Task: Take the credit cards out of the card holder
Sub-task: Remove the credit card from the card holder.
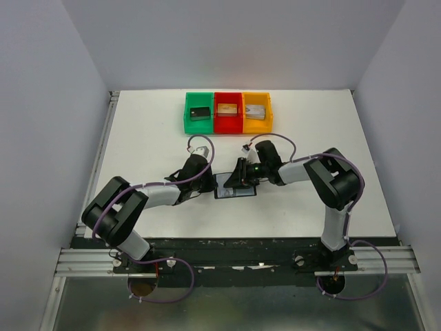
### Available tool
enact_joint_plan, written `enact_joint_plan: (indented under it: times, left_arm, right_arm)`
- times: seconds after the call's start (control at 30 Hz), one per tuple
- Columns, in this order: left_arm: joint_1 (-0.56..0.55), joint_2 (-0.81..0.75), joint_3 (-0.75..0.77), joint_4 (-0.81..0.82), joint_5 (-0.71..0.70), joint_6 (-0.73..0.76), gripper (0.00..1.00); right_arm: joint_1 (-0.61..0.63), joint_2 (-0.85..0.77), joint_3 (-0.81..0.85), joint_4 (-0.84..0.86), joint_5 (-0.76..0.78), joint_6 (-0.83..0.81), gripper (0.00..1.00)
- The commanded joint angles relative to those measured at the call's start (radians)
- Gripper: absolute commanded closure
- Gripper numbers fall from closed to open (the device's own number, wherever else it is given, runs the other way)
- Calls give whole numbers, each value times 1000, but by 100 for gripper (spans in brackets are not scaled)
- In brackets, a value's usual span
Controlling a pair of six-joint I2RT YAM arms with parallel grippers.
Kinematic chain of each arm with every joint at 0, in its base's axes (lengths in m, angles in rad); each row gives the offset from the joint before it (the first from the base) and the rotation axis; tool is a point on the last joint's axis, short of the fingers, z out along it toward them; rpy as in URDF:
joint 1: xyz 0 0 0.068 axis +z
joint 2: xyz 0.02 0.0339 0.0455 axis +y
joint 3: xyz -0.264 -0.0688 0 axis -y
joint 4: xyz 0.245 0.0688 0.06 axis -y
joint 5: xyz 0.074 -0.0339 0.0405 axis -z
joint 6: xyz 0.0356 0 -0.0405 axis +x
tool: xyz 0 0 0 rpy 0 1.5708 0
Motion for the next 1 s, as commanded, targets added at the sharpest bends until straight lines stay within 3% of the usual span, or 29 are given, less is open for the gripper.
enact_joint_plan:
  times: [0.0, 0.27, 0.53, 0.97]
  left_arm:
    - [-32, 41, -15, 2, 74, 8, 100]
    - [-49, 48, -2, 10, 83, 22, 100]
    - [-47, 35, -14, -12, 54, 8, 100]
    - [-43, 34, -23, -15, 40, -6, 100]
  right_arm:
    - [14, 38, 35, 40, -42, 6, 63]
    - [25, 52, 52, 37, -64, 6, 59]
    - [25, -5, 24, 39, -64, 3, 64]
    - [25, -72, 14, -67, -59, -74, 64]
